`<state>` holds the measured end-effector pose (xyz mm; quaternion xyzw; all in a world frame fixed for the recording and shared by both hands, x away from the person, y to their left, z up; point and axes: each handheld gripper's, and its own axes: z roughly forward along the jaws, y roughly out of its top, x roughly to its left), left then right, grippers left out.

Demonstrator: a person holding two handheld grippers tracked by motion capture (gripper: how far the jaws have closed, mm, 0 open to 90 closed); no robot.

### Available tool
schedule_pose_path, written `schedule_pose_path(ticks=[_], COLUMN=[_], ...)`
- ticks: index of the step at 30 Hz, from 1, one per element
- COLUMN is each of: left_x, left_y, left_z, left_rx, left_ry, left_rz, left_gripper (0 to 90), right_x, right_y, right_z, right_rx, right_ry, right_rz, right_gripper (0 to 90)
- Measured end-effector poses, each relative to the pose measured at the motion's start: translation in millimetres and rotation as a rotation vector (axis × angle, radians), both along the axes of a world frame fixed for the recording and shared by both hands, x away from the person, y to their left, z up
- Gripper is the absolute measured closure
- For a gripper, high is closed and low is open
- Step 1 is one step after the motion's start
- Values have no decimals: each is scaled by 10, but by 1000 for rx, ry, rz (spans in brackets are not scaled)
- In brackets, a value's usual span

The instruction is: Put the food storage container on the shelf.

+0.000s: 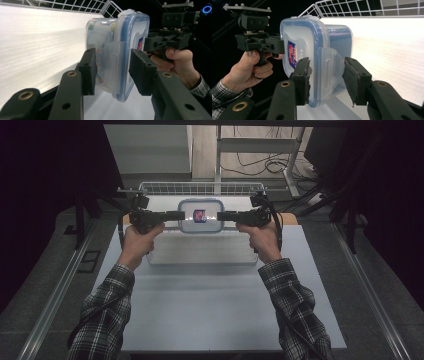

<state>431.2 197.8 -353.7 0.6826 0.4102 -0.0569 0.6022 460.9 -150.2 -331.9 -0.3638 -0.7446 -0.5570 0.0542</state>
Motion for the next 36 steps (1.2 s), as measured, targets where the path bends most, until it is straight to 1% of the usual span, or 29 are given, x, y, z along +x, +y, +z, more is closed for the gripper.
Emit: schedule_pose_path(ticks=[1,2,3,5,8,11,13,15,17,20,21,22,23,24,25,27,28,30,31,32,33,35,36], left_x=[17,30,49,73,91,99,99,105,104,112,111,113,118,127,133,139,140,125,121,120,116,108,102], left_y=[-2,-1,2,5,12,23,29,26,11,13,9,5,2,3,5,4,4,4,6,9,7,0,-5], left_z=[0,1,5,5,-14,-37,-43,-51,-52,-40,-36,-36,-39,-49,-60,-67,-64,-31,-17,-7,2,14,27], left_rx=[1,-6,-2,-4,-19,-38,-37,-34,-15,-13,-7,8,10,7,-6,-11,-8,21,43,63,74,89,104], left_ry=[4,5,0,4,4,-1,-11,-8,-9,-8,-7,-3,0,8,14,13,13,1,0,-1,-4,-13,-21], left_rz=[1,3,5,10,19,33,41,49,62,68,68,67,65,66,69,73,76,118,136,150,157,164,183], left_gripper=[578,578,578,577,576,569,564,549,538,539,541,545,535,524,518,517,516,515,509,480,458,456,454], right_x=[16,31,46,73,116,129,131,129,130,147,149,151,156,161,168,178,180,173,167,163,160,154,151], right_y=[0,1,-1,4,7,23,37,52,75,90,92,93,98,103,102,96,95,101,102,105,108,113,117], right_z=[-4,-6,-7,-8,-22,-29,-27,-21,-21,-18,-13,-10,-12,-21,-33,-54,-59,-48,-37,-30,-24,-18,-16], right_rx=[5,6,12,14,26,28,22,15,7,1,-15,-35,-62,-75,-69,-46,-44,-50,-56,-62,-70,-77,-79], right_ry=[0,2,6,8,14,8,-1,-7,-17,-19,-25,-30,-37,-35,-35,-24,-23,-27,-35,-40,-42,-47,-49], right_rz=[-2,-6,-8,-13,-15,-19,-23,-31,-35,-42,-56,-58,-68,-73,-77,-77,-78,-81,-87,-89,-87,-90,-93], right_gripper=[565,565,564,564,563,560,556,554,548,542,552,568,565,567,576,575,576,573,575,575,574,571,567])
